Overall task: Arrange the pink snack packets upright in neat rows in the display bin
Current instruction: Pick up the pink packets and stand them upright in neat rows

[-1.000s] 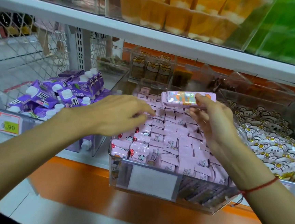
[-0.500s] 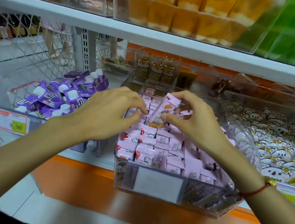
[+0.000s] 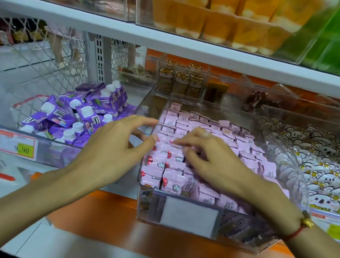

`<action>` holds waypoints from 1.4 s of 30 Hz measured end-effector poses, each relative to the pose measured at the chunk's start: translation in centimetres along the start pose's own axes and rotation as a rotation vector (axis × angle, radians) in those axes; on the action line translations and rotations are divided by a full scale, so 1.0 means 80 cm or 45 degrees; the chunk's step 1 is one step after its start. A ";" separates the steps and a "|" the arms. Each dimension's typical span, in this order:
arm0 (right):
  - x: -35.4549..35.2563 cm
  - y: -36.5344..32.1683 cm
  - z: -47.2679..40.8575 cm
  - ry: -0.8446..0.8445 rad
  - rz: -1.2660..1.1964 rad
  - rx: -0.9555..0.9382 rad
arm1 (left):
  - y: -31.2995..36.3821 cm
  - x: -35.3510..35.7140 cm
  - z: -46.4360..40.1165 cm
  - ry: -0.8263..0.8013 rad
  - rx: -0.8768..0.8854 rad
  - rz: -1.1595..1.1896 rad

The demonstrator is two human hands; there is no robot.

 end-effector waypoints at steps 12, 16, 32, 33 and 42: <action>0.051 -0.011 0.009 -0.448 0.225 0.007 | -0.005 0.004 -0.008 -0.007 -0.026 0.025; 0.056 0.001 0.007 -0.628 0.309 0.048 | -0.012 0.007 -0.010 -0.038 -0.070 -0.017; 0.021 0.006 -0.101 -0.185 0.142 0.116 | -0.016 0.010 -0.011 -0.054 -0.100 -0.012; 0.019 0.004 -0.105 -0.163 0.197 0.104 | -0.016 0.010 -0.011 -0.056 -0.099 -0.012; 0.023 0.005 -0.107 -0.180 0.022 0.111 | -0.013 0.010 -0.010 -0.057 -0.059 0.007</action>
Point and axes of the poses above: each hand's wrist, its own z-axis away from the middle knuckle, its own x-axis out of the palm, y = z × x, the point moved 9 cm from there along -z, towards the middle knuckle, and after that the axes turned 12 degrees about x, right-handed, at the moved point
